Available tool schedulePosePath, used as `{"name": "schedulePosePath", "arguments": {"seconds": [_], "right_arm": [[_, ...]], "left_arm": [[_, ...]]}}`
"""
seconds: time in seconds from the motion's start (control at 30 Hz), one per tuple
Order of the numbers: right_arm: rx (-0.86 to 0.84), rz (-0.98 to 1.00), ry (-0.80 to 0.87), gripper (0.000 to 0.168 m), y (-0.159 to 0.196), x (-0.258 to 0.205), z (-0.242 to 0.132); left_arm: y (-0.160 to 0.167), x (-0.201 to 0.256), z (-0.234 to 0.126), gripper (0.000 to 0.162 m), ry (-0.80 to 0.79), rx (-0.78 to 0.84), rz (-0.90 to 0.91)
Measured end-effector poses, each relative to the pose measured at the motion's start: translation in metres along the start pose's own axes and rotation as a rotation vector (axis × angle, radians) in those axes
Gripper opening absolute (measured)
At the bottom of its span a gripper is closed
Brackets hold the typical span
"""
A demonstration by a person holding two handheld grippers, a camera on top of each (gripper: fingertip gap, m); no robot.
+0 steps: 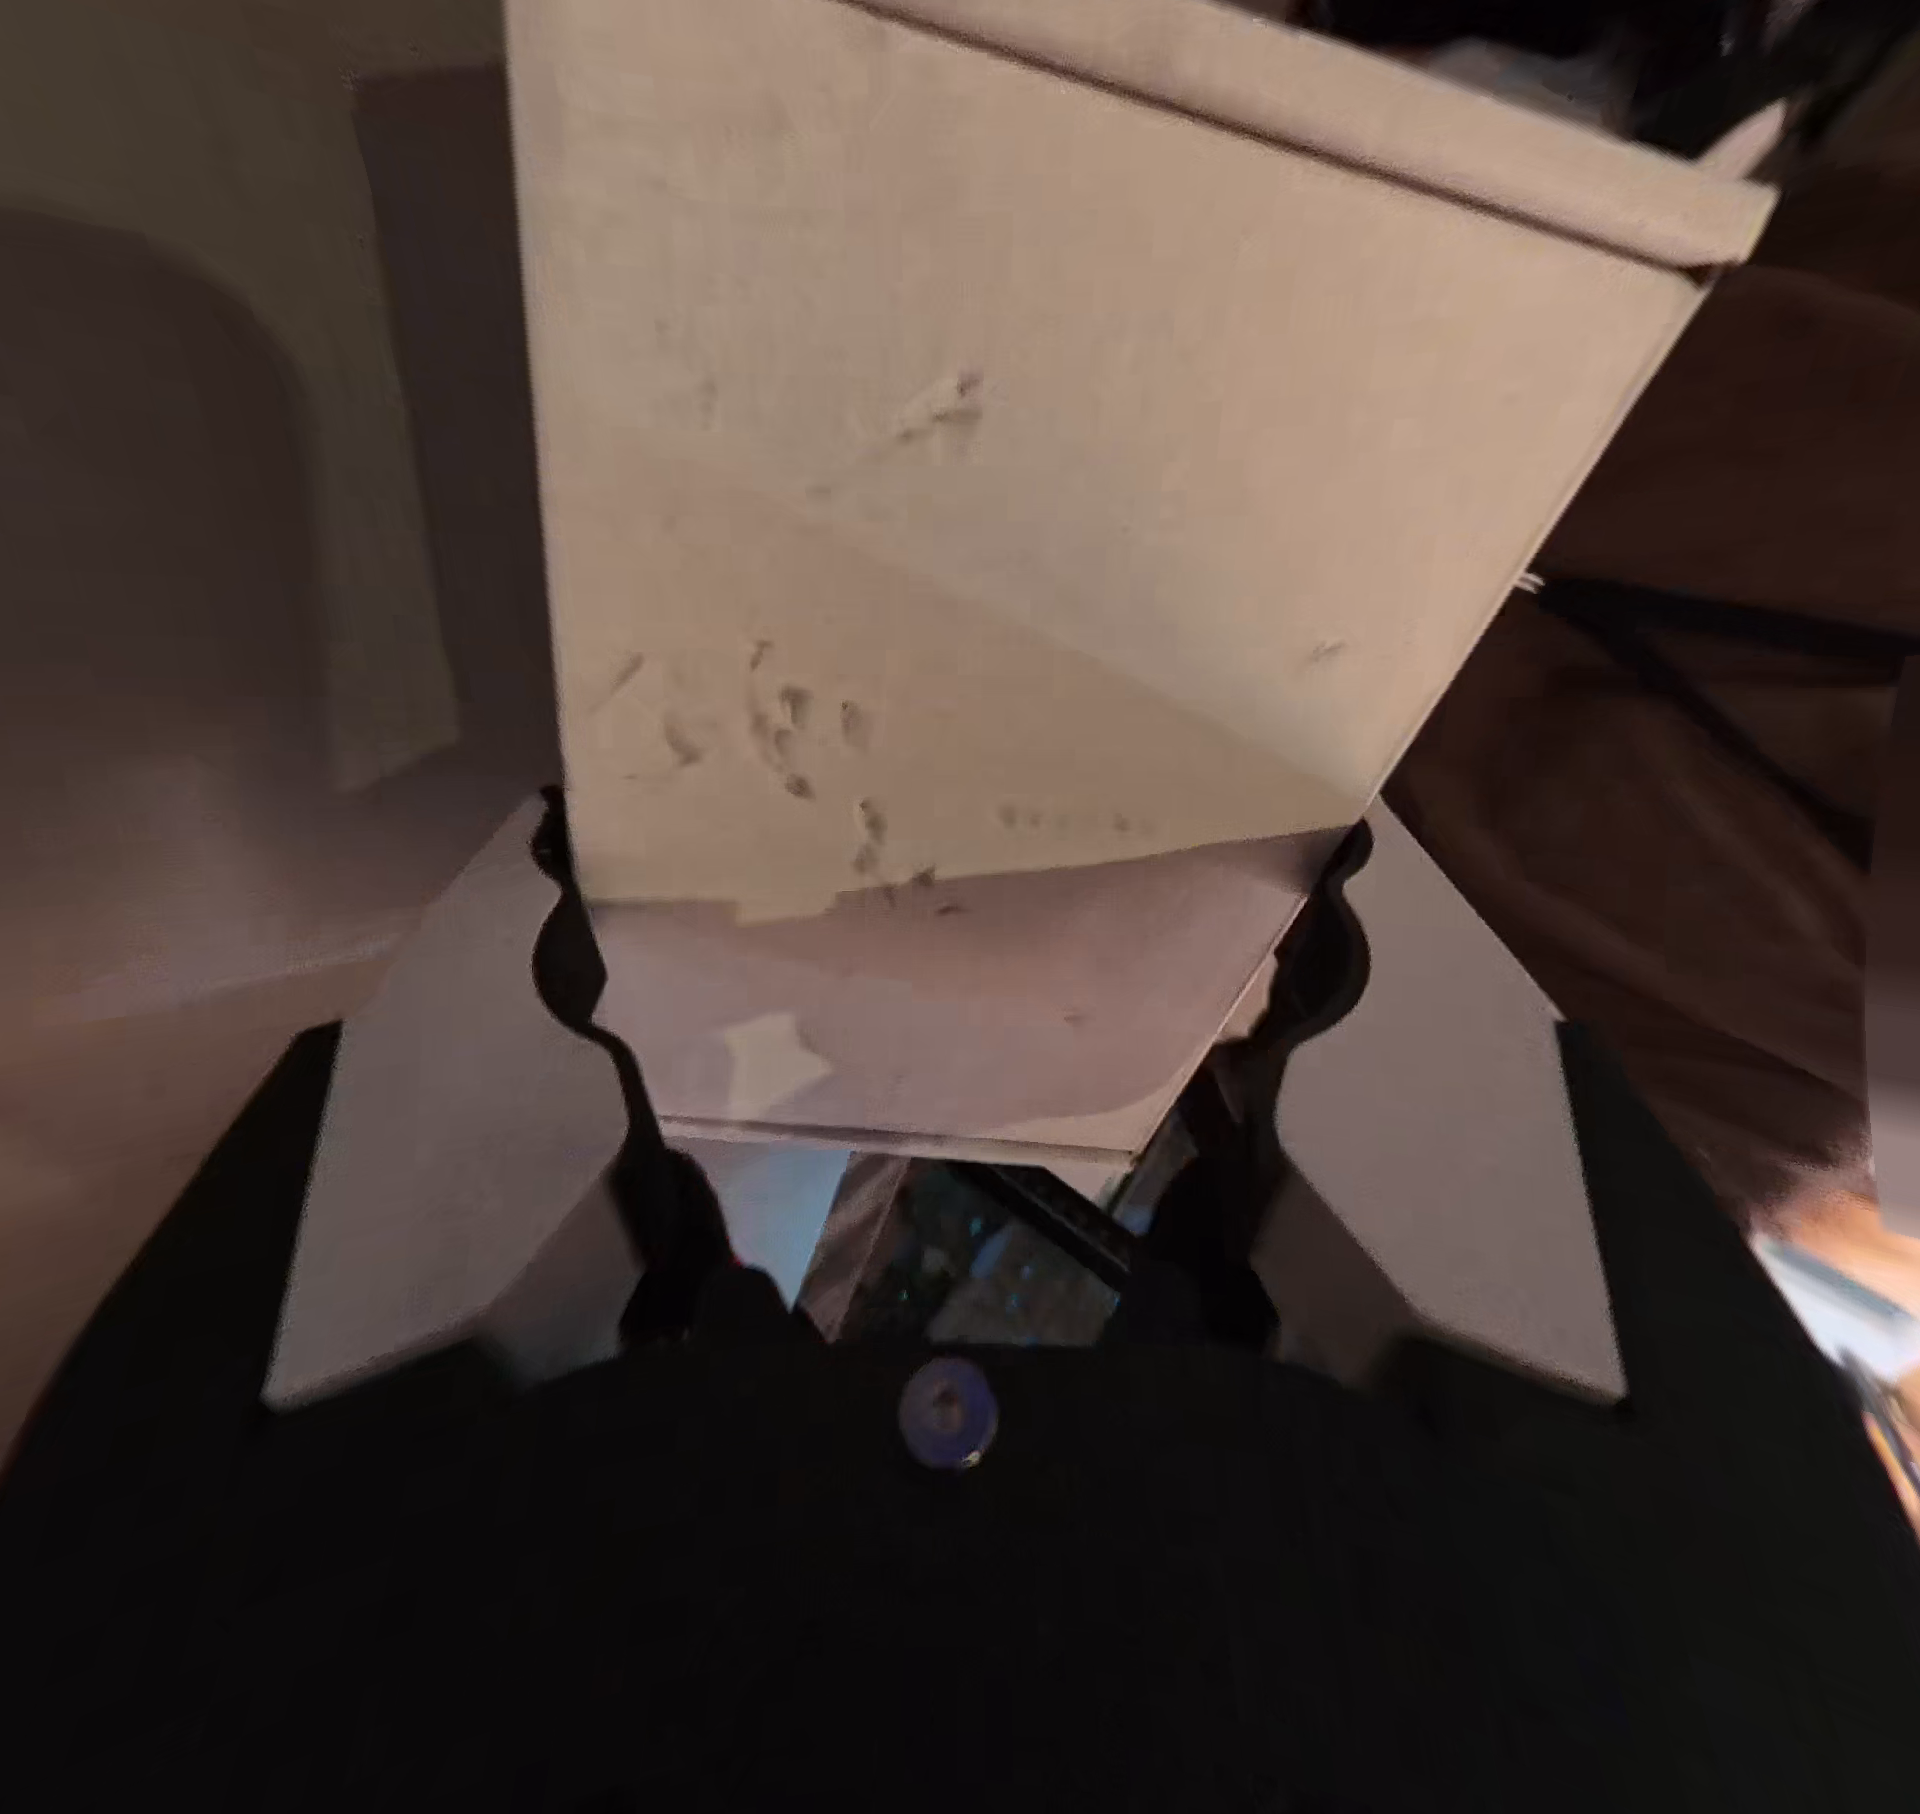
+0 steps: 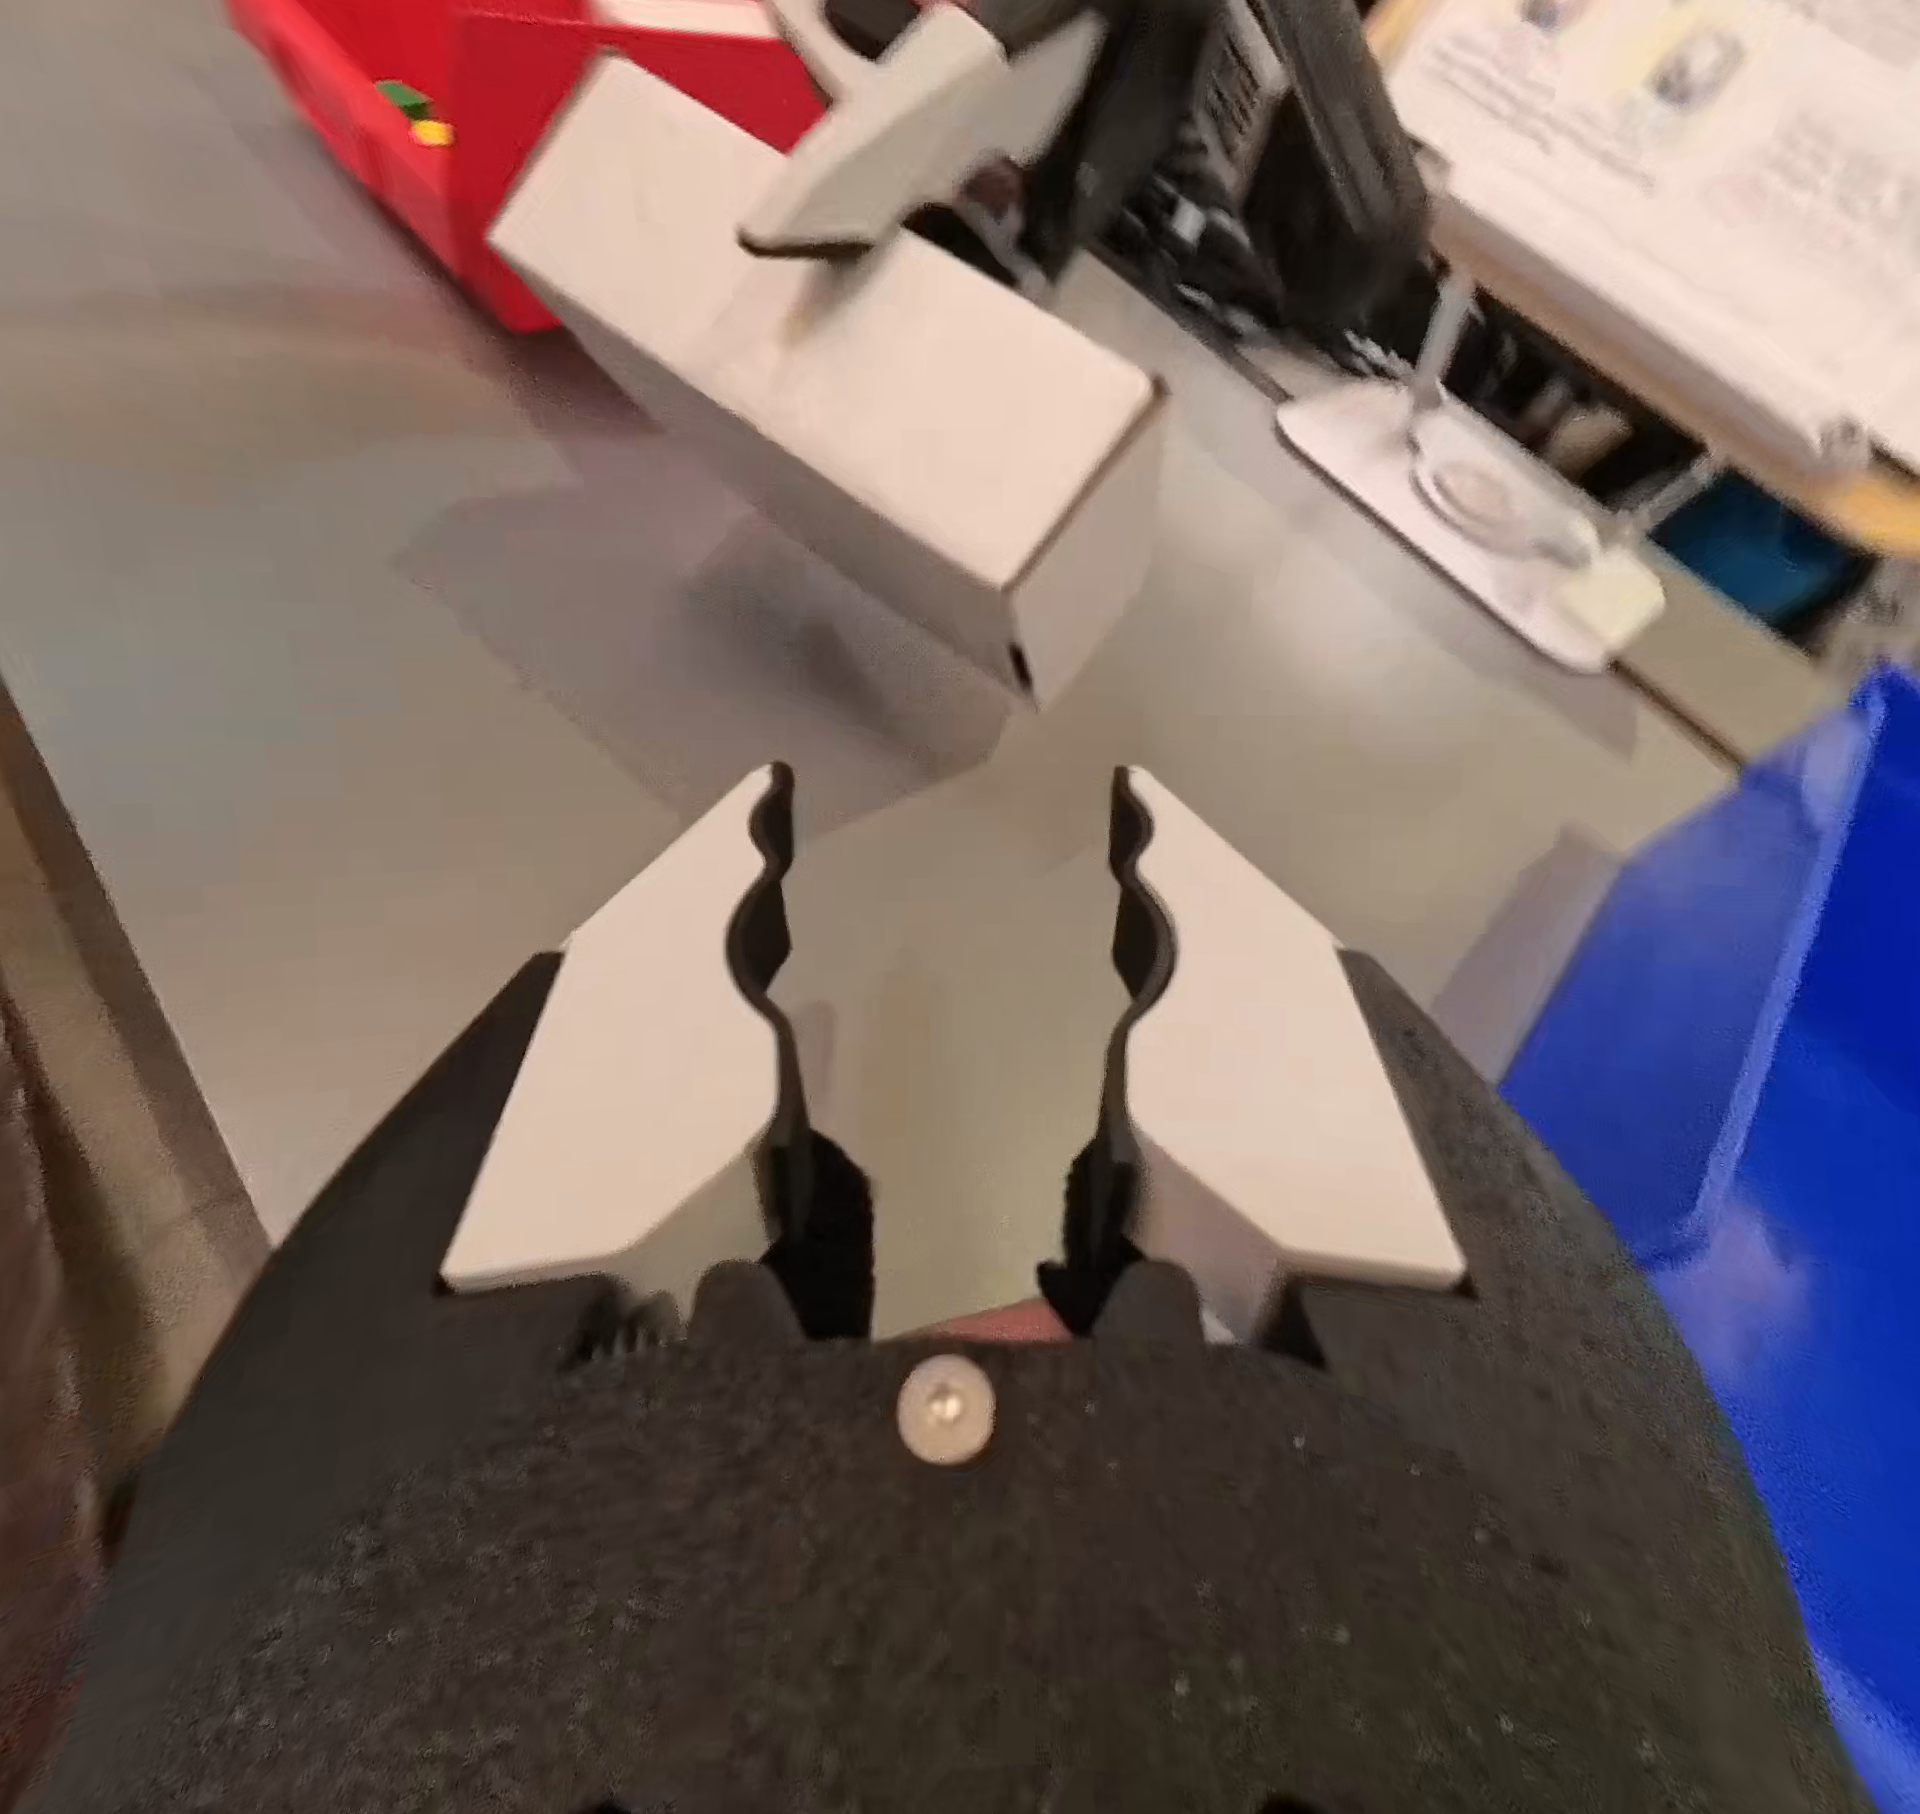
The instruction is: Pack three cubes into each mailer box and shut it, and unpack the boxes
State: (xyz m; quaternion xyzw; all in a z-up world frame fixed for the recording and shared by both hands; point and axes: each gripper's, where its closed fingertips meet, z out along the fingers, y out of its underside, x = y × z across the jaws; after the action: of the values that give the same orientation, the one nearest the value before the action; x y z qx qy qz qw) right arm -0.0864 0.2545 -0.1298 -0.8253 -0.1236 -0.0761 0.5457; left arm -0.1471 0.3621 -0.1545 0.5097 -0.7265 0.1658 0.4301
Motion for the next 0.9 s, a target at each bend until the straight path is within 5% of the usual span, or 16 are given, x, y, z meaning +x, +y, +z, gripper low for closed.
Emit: {"name": "schedulePosePath", "arguments": {"seconds": [0.23,0.4,0.53,0.7,0.9], "right_arm": [[0.144,-0.115,-0.193,0.073,-0.023,-0.014,0.001],[0.17,-0.158,-0.252,0.068,-0.026,-0.03,0.003],[0.148,-0.088,-0.257,0.068,-0.019,-0.022,0.004],[0.121,0.058,-0.241,0.066,-0.019,-0.001,0.003],[0.061,0.155,-0.267,0.066,-0.004,0.005,0.008]], "left_arm": [[0.005,0.055,0.038,0.135,0.235,-0.21,0.102],[0.004,0.065,0.055,0.136,0.246,-0.289,0.165],[-0.01,0.059,0.047,0.134,0.226,-0.188,0.14],[-0.025,0.058,0.017,0.138,0.088,0.039,0.214],[-0.018,0.04,0.007,0.134,-0.269,0.176,0.306]]}}
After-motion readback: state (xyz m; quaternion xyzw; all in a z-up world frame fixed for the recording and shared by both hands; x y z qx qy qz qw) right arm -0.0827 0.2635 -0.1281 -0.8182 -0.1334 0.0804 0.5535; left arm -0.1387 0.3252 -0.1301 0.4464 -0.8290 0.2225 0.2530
